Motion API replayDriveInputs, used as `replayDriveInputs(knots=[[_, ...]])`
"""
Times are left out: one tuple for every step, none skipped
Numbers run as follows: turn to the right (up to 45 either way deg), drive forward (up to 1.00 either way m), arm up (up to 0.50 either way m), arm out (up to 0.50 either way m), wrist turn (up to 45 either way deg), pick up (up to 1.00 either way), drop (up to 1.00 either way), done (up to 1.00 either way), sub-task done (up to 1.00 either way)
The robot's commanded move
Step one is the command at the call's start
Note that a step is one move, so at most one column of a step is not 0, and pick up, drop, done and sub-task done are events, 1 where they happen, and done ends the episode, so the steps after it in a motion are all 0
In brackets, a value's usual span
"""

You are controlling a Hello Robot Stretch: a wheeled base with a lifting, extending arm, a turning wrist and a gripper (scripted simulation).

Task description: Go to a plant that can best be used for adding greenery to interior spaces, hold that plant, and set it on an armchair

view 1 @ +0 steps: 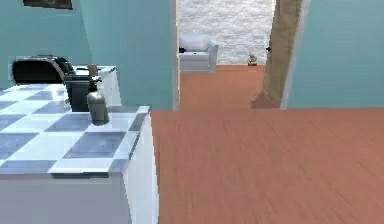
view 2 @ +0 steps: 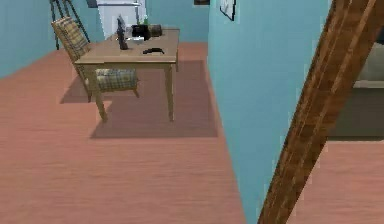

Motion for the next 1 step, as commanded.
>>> replayDriveInputs(knots=[[45.0,0.0,0.0,0.0,0.0,0.0,0.0,0.0,0.0]])
